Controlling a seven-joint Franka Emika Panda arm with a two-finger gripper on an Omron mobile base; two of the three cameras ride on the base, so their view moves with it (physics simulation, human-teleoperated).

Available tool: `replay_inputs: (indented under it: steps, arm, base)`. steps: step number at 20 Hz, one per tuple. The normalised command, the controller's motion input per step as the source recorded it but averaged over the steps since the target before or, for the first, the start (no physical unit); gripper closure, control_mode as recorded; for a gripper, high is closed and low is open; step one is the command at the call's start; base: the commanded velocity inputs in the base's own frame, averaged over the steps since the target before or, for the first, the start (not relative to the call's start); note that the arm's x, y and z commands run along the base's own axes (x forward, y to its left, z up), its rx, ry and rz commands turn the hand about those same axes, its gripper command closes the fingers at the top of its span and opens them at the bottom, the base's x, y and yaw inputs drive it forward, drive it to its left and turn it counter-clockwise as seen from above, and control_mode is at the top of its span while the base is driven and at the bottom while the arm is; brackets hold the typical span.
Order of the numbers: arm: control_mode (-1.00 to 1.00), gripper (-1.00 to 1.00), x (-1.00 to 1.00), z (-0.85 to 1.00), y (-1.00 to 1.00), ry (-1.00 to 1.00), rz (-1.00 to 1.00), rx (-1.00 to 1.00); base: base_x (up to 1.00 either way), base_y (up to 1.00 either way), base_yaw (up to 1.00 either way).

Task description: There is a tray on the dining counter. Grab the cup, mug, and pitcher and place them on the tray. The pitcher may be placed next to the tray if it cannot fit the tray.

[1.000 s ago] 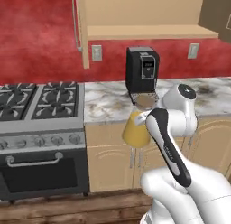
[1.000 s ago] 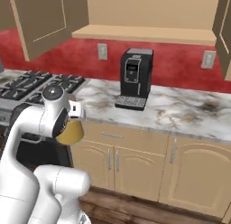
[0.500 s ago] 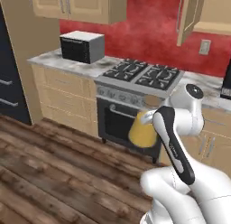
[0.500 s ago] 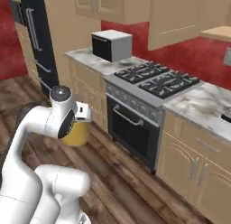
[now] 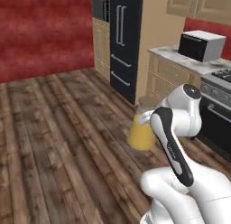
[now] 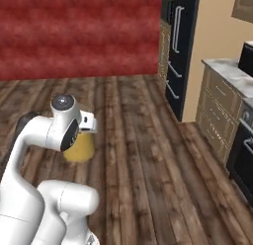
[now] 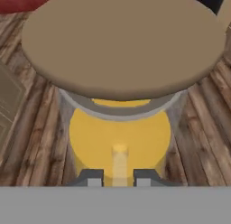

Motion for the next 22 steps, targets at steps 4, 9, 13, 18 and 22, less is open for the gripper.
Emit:
replay_inputs:
  steps: [4, 9, 13, 18, 22]
  arm:
    - [1.0, 1.0, 0.0, 0.0, 0.0, 0.0, 0.0, 0.0]
    - [1.0, 1.0, 0.0, 0.0, 0.0, 0.0, 0.0, 0.0]
    - [1.0, 1.0, 0.0, 0.0, 0.0, 0.0, 0.0, 0.0]
    - [1.0, 1.0, 0.0, 0.0, 0.0, 0.0, 0.0, 0.0]
    - [1.0, 1.0, 0.0, 0.0, 0.0, 0.0, 0.0, 0.0]
  base:
    - [1.0, 0.0, 0.12]
    - [1.0, 0.0, 0.08]
    - [1.0, 0.19, 0.14]
    - [1.0, 0.27, 0.21]
    - [1.0, 0.05, 0.22]
